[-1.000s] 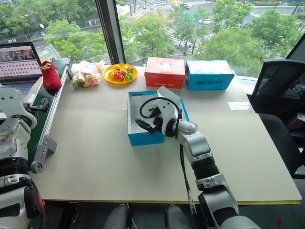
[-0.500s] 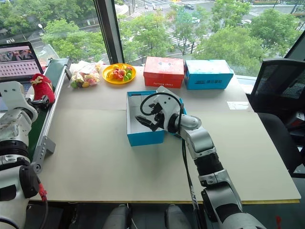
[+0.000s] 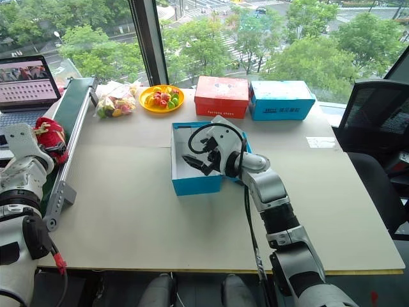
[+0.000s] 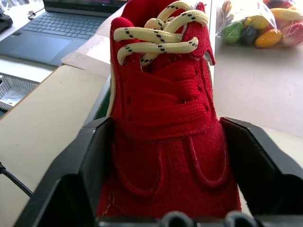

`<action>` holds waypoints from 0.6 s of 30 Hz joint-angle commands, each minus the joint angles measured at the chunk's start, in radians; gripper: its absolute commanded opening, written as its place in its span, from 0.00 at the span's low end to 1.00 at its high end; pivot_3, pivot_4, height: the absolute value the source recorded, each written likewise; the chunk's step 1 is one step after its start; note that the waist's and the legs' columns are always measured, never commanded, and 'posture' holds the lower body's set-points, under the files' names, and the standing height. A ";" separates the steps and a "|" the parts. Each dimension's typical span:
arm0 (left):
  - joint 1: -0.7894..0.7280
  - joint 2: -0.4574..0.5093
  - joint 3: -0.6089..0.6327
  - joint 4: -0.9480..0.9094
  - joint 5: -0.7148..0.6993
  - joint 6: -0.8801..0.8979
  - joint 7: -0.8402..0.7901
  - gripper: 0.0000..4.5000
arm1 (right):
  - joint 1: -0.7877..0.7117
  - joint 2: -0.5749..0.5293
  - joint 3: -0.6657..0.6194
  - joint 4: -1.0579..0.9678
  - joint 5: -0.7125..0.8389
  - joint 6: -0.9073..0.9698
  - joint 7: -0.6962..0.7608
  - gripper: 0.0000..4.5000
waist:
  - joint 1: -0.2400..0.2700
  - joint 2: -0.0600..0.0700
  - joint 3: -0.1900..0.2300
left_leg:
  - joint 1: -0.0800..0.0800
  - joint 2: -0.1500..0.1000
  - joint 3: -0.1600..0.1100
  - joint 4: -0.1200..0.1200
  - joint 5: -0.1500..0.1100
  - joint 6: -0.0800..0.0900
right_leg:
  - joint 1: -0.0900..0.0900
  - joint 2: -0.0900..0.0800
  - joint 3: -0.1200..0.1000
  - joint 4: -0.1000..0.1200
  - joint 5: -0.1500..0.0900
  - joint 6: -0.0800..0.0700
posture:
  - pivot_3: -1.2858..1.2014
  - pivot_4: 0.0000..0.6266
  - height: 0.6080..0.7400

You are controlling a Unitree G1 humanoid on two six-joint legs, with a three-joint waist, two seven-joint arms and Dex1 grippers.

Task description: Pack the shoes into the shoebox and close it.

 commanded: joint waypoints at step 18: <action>0.066 -0.226 -0.093 -0.789 -0.248 0.159 -0.276 0.10 | -0.112 0.086 -0.263 -0.052 0.249 0.175 -0.114 1.00 | 0.017 -0.001 0.001 | -0.006 -0.001 -0.008 0.002 0.002 -0.003 | 0.000 0.000 -0.006 0.002 0.000 -0.001 | 0.52 0.24 0.99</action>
